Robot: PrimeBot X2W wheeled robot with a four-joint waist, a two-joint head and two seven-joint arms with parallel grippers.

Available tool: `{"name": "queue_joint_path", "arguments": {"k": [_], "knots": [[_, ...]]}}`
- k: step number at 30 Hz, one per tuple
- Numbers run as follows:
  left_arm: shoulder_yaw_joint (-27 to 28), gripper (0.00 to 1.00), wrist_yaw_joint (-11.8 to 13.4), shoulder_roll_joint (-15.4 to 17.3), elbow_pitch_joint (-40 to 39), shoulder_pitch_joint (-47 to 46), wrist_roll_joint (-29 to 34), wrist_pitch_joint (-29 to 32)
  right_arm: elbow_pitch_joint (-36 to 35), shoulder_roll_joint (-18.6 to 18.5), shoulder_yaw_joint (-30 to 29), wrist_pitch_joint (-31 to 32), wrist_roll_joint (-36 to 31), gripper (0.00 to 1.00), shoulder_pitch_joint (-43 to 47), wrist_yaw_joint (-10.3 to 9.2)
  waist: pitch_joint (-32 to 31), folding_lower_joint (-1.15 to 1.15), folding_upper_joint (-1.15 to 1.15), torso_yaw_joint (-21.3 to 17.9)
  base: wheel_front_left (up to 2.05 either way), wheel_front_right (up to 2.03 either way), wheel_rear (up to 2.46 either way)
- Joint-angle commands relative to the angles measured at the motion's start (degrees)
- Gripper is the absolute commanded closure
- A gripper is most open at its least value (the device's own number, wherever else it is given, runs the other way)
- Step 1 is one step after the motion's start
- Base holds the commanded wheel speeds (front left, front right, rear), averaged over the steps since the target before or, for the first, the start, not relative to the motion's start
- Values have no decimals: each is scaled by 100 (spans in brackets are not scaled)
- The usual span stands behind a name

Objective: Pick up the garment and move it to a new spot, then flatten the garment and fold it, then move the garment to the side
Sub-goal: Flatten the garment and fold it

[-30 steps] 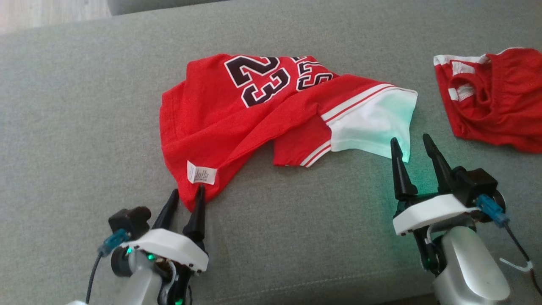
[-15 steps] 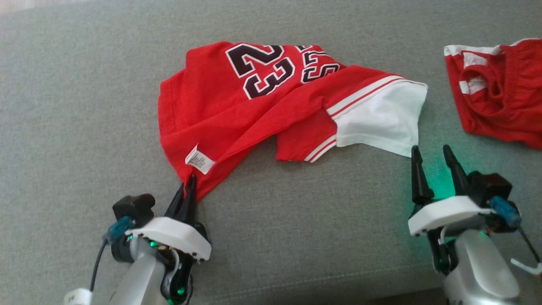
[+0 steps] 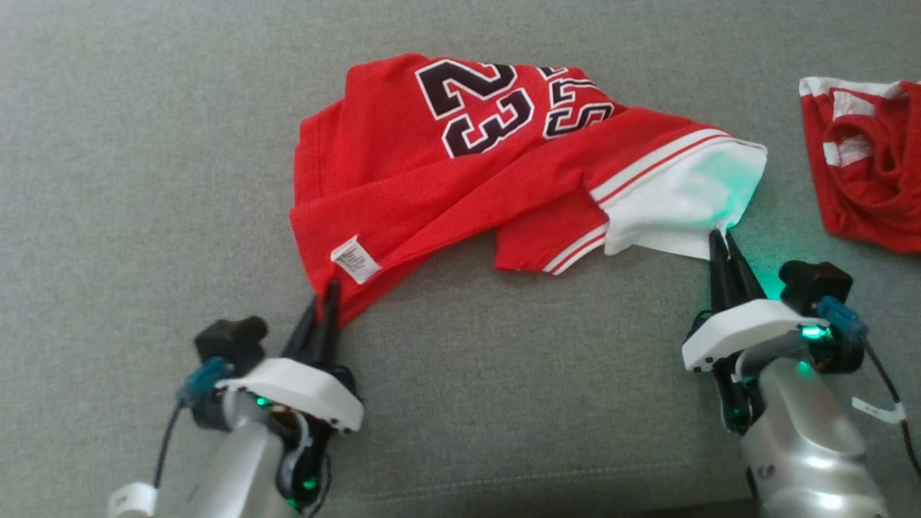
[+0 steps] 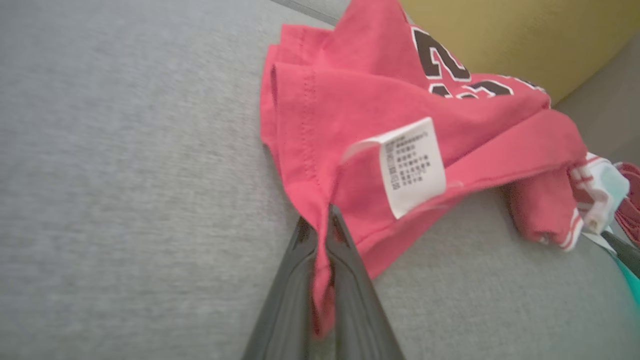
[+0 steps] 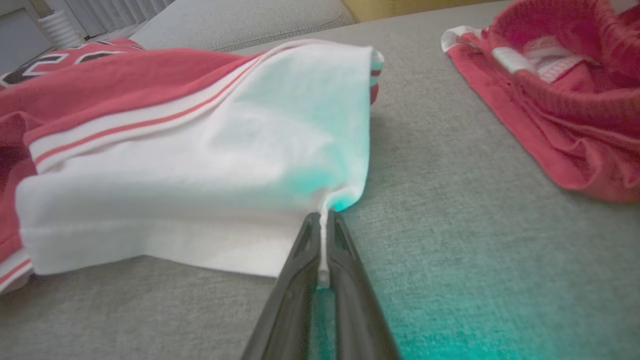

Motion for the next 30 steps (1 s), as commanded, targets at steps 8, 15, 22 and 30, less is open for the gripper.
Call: {"name": "queue_joint_path", "arguments": {"k": [8, 15, 22, 30], "knots": [[942, 100, 76, 116, -785, -10, 311, 20, -978, 12, 537, 45, 193, 100, 63, 37, -526, 0, 0, -52, 0, 0, 0], [1788, 100, -73, 228, -1854, -603, 1009, 20, -2608, -507, 662, 45, 428, 100, -471, 37, -1236, 0, 0, -80, 0, 0, 0], [2079, 100, -219, 895, -2452, -1499, 1194, 33, -3878, -1304, 604, 310, 857, 100, -1335, 37, -1590, 0, 0, -26, 0, 0, 0], [1964, 100, -244, 1600, -2821, -2489, 1307, 1191, -4899, -1671, 328, 1600, 830, 100, -2231, 37, -782, 0, 0, 238, 0, 0, 0]]}}
